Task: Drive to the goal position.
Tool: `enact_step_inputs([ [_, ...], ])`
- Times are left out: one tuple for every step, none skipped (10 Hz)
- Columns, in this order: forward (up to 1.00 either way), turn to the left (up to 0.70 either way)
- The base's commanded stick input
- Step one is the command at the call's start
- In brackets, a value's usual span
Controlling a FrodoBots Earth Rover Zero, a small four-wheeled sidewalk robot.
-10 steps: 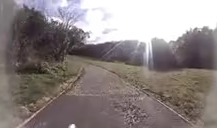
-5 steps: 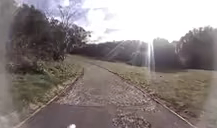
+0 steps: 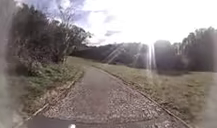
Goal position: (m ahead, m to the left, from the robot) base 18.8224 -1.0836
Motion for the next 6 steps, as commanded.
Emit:
enact_step_inputs([
  [0.7, 0.01],
  [0.7, 0.0],
  [0.7, 0.0],
  [0.7, 0.0],
  [0.7, 0.0],
  [0.7, 0.0],
])
